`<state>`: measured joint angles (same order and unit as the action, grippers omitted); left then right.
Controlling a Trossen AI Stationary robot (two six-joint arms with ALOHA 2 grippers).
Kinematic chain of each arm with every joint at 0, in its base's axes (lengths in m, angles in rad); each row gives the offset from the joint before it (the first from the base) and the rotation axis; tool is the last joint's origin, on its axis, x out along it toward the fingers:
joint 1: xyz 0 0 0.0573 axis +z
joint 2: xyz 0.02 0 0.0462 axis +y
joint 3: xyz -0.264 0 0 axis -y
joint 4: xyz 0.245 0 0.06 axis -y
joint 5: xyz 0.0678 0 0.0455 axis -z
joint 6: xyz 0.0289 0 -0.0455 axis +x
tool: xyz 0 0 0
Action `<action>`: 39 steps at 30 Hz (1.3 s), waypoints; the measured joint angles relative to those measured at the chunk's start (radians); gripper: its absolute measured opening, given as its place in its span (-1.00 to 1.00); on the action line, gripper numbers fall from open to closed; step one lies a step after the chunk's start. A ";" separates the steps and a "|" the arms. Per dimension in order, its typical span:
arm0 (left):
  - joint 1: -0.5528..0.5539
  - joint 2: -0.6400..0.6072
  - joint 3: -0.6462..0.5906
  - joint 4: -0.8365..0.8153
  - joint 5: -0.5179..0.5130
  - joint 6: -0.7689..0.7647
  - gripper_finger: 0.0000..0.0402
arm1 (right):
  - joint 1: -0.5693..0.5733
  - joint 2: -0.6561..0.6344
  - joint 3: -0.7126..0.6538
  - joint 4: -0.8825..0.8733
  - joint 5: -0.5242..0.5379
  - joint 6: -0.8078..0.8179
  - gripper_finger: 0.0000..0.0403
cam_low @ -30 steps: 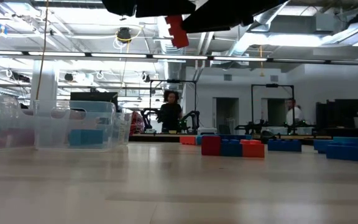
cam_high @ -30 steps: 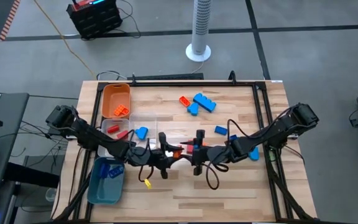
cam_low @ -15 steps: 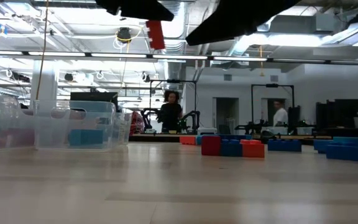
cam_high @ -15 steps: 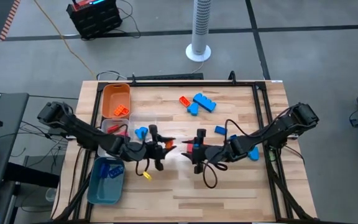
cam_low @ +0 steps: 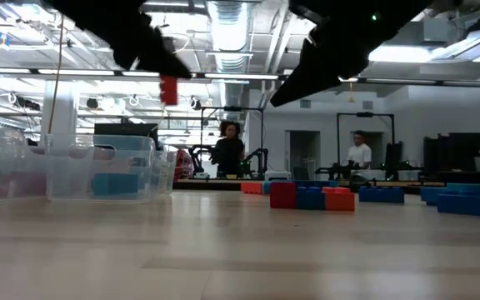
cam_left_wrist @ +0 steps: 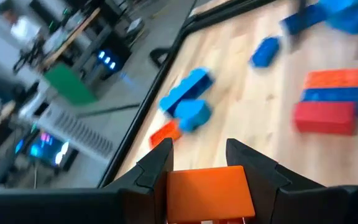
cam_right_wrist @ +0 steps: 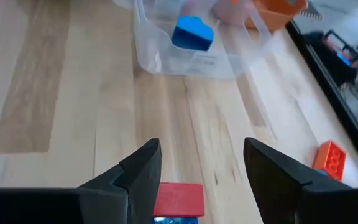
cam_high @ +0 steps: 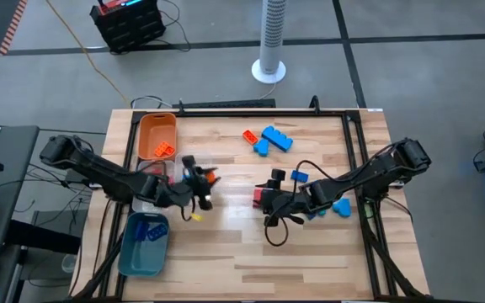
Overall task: Sort blocks
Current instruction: Put the orange game piece into the orange bin
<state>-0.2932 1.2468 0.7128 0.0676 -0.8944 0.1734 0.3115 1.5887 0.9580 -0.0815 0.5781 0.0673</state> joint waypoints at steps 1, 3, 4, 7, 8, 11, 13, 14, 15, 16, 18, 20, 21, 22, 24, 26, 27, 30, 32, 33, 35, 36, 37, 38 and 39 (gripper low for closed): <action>0.016 -0.030 -0.028 -0.001 -0.001 -0.021 -0.37 | 0.001 0.000 -0.004 0.003 0.000 0.018 0.16; 0.051 -0.097 -0.076 -0.003 -0.005 -0.066 -0.37 | 0.009 0.000 -0.020 0.014 0.003 0.052 0.16; 0.070 -0.133 -0.098 -0.008 -0.011 -0.095 -0.37 | 0.016 0.000 -0.028 0.012 0.013 0.063 0.16; 0.129 -0.247 -0.145 -0.035 -0.040 -0.172 -0.37 | 0.045 0.001 -0.044 0.008 0.090 0.075 0.16; 0.144 -0.281 -0.154 -0.057 -0.055 -0.197 -0.37 | 0.054 0.001 -0.046 0.008 0.115 0.074 0.16; 0.166 -0.368 -0.163 -0.109 -0.090 -0.256 -0.37 | 0.078 0.001 -0.046 0.014 0.152 0.078 0.16; 0.175 -0.412 -0.163 -0.135 -0.128 -0.266 -0.37 | 0.093 0.001 -0.046 0.041 0.155 0.094 0.16; 0.181 -0.431 -0.163 -0.140 -0.139 -0.267 -0.37 | 0.101 0.003 -0.046 0.056 0.157 0.099 0.16; 0.191 -0.449 -0.159 -0.157 -0.147 -0.268 -0.37 | 0.108 0.006 -0.046 0.069 0.158 0.101 0.16; 0.205 -0.464 -0.152 -0.184 -0.149 -0.273 -0.37 | 0.117 0.011 -0.046 0.084 0.158 0.101 0.16; 0.248 -0.483 -0.130 -0.261 -0.148 -0.302 -0.37 | 0.131 0.023 -0.046 0.116 0.158 0.100 0.16; 0.313 -0.492 -0.108 -0.367 -0.137 -0.345 -0.37 | 0.141 0.042 -0.046 0.166 0.158 0.086 0.16; 0.357 -0.492 -0.097 -0.425 -0.109 -0.375 -0.37 | 0.142 0.053 -0.046 0.194 0.157 0.077 0.16; 0.403 -0.490 -0.090 -0.471 -0.069 -0.402 -0.37 | 0.142 0.061 -0.046 0.211 0.157 0.065 0.16; 0.505 -0.478 -0.086 -0.530 0.024 -0.430 -0.37 | 0.137 0.089 -0.046 0.267 0.157 0.050 0.16; 0.603 -0.460 -0.087 -0.574 0.097 -0.433 -0.37 | 0.137 0.111 -0.046 0.290 0.156 0.033 0.16; 0.645 -0.451 -0.086 -0.588 0.121 -0.434 -0.37 | 0.137 0.124 -0.046 0.309 0.157 0.031 0.16; 0.754 -0.425 -0.086 -0.627 0.189 -0.419 -0.36 | 0.137 0.137 -0.047 0.316 0.154 0.031 0.16; 0.809 -0.405 -0.086 -0.637 0.233 -0.401 -0.35 | 0.141 0.136 -0.046 0.322 0.154 0.037 0.16; 0.831 -0.394 -0.086 -0.641 0.256 -0.389 -0.35 | 0.142 0.133 -0.046 0.322 0.154 0.037 0.16; 0.868 -0.370 -0.086 -0.640 0.296 -0.366 -0.34 | 0.149 0.130 -0.046 0.326 0.154 0.032 0.16; 0.883 -0.358 -0.086 -0.645 0.312 -0.362 -0.34 | 0.152 0.129 -0.046 0.330 0.154 0.031 0.16; 0.895 -0.346 -0.086 -0.651 0.323 -0.358 -0.34 | 0.153 0.129 -0.046 0.333 0.154 0.031 0.16; 0.904 -0.335 -0.086 -0.658 0.329 -0.354 -0.34 | 0.153 0.128 -0.046 0.332 0.154 0.032 0.16; 0.909 -0.325 -0.086 -0.660 0.337 -0.350 -0.32 | 0.153 0.130 -0.046 0.331 0.154 0.032 0.16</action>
<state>0.6161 0.9222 0.6266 -0.5928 -0.5576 -0.1765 0.4644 1.7191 0.9119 0.2499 0.7320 0.0990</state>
